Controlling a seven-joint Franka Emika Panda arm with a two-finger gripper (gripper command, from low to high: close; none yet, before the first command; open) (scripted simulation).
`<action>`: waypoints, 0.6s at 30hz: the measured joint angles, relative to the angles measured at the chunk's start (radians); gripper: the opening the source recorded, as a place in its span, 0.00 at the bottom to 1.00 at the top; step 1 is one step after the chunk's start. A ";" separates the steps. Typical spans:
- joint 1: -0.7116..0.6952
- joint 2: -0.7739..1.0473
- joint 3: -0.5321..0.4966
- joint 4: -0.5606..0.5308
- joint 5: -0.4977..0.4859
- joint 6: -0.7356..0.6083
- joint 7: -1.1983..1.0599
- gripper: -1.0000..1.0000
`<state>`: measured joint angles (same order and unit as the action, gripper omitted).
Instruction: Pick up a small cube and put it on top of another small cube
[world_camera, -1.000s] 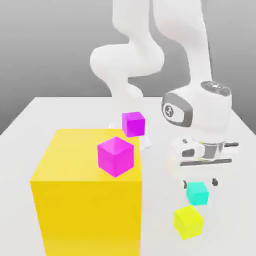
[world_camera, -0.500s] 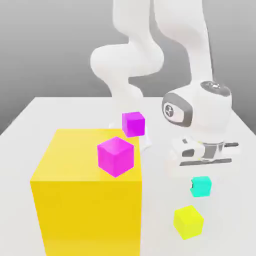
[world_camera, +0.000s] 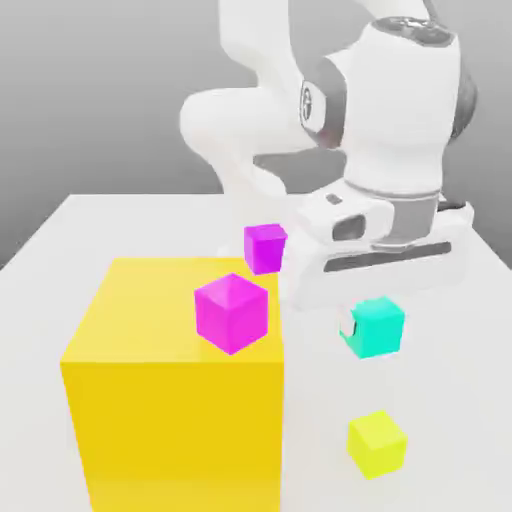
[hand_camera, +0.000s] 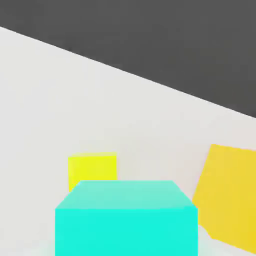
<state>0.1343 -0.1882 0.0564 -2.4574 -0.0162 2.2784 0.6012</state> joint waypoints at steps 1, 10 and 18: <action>-0.012 -0.017 -0.019 0.026 -0.002 -0.043 -0.044 0.00; -0.095 -0.079 -0.141 0.078 -0.004 -0.166 -0.256 0.00; -0.098 -0.066 -0.142 0.054 -0.008 -0.129 -0.255 1.00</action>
<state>0.0361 -0.2545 -0.0852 -2.4034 -0.0239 2.1491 0.3458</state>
